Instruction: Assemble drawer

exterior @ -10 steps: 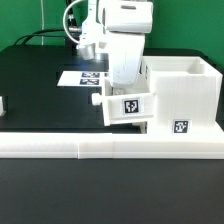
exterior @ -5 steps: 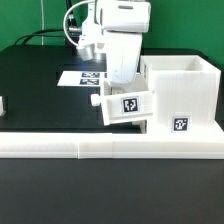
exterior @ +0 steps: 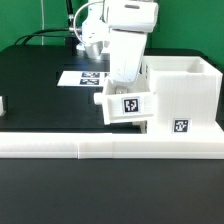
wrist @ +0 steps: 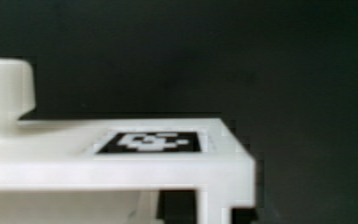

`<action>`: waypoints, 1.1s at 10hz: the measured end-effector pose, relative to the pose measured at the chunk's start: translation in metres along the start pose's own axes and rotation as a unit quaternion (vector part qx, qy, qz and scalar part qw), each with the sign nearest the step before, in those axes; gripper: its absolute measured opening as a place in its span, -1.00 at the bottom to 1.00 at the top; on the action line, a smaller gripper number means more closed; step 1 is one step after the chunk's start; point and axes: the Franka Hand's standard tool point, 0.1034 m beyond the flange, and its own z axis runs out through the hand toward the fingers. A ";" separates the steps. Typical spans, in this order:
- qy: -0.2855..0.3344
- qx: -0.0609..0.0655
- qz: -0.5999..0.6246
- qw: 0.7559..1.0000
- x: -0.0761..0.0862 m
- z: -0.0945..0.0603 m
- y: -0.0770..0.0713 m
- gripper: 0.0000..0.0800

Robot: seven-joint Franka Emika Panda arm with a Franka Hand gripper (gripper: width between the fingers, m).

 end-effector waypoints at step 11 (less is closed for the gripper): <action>-0.035 0.021 0.021 0.999 -0.021 -0.039 0.010 0.56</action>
Offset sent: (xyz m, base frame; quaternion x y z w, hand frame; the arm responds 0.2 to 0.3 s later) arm -0.0058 -0.0120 -0.0012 0.0534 0.0520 0.0484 0.9960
